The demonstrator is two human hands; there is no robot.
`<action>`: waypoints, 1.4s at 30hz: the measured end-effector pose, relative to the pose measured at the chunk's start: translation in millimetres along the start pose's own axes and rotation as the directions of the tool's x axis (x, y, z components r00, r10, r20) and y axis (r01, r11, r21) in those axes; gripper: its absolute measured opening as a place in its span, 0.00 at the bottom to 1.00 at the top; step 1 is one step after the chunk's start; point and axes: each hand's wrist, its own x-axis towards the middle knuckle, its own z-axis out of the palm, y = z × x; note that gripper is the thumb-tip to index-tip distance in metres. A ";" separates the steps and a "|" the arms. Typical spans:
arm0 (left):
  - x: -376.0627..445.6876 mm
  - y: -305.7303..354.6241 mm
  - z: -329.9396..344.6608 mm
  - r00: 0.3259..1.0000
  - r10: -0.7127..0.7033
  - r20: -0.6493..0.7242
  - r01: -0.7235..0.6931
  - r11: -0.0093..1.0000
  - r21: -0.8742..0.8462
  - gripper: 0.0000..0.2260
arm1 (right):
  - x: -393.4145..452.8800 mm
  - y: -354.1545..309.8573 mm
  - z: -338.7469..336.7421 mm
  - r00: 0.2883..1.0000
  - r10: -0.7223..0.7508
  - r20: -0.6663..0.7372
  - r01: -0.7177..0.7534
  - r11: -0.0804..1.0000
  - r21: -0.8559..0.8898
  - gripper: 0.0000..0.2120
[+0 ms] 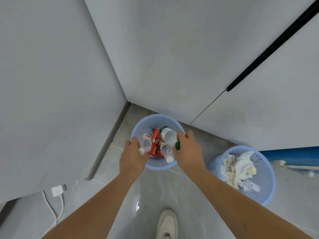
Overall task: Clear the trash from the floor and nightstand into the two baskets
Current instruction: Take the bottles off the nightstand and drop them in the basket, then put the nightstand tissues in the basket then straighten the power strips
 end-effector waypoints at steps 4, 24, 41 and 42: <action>-1.5 -25.7 29.8 0.995 -0.041 0.089 0.041 0.999 -0.005 0.17 | 12.8 7.8 25.9 0.995 -0.017 0.100 0.027 0.994 -0.105 0.16; -216.9 -146.9 -241.1 0.993 -0.091 -0.072 0.083 0.990 -0.115 0.04 | -212.7 -295.6 15.1 0.921 -0.312 0.233 0.308 0.950 0.056 0.04; -318.6 -396.3 -436.9 0.812 -0.396 -0.429 0.219 0.888 -0.405 0.05 | -321.2 -600.6 106.4 0.691 -0.655 0.306 0.657 0.746 0.115 0.03; -313.2 -404.9 -439.7 0.818 -0.369 -0.441 0.186 0.896 -0.403 0.06 | -315.1 -611.0 114.1 0.680 -0.669 0.301 0.673 0.732 0.107 0.04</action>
